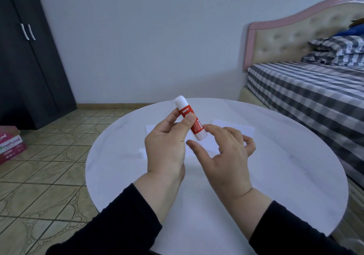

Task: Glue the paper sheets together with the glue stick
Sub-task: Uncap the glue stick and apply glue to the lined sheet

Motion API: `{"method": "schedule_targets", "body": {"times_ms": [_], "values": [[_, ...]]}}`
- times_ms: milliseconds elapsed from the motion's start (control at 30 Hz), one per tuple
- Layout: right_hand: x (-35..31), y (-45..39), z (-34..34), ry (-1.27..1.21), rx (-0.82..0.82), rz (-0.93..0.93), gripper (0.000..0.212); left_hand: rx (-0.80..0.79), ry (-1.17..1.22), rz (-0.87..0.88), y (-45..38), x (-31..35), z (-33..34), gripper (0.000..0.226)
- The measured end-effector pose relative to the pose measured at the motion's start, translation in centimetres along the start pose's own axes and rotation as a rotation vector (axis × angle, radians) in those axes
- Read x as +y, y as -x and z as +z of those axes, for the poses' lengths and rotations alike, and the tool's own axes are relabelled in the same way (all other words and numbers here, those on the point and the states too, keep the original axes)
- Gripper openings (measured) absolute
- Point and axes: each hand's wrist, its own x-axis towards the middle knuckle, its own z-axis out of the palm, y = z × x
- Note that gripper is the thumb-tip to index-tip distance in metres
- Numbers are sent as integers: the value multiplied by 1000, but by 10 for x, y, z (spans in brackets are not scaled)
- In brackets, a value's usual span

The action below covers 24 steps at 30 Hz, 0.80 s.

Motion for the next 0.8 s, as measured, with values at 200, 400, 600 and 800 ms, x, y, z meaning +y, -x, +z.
{"method": "schedule_targets", "body": {"times_ms": [200, 400, 600, 800], "values": [[3, -4, -2, 98, 195, -87, 20, -40, 27, 11, 3, 1, 2, 20], [4, -4, -1, 140, 138, -129, 19, -54, 12, 5, -2, 1, 0, 14], [5, -4, -1, 67, 62, -65, 28, -73, 33, 16, -4, -2, -2, 19], [6, -7, -4, 98, 217, -144, 22, -83, 35, -6, -5, -5, -2, 22]]}}
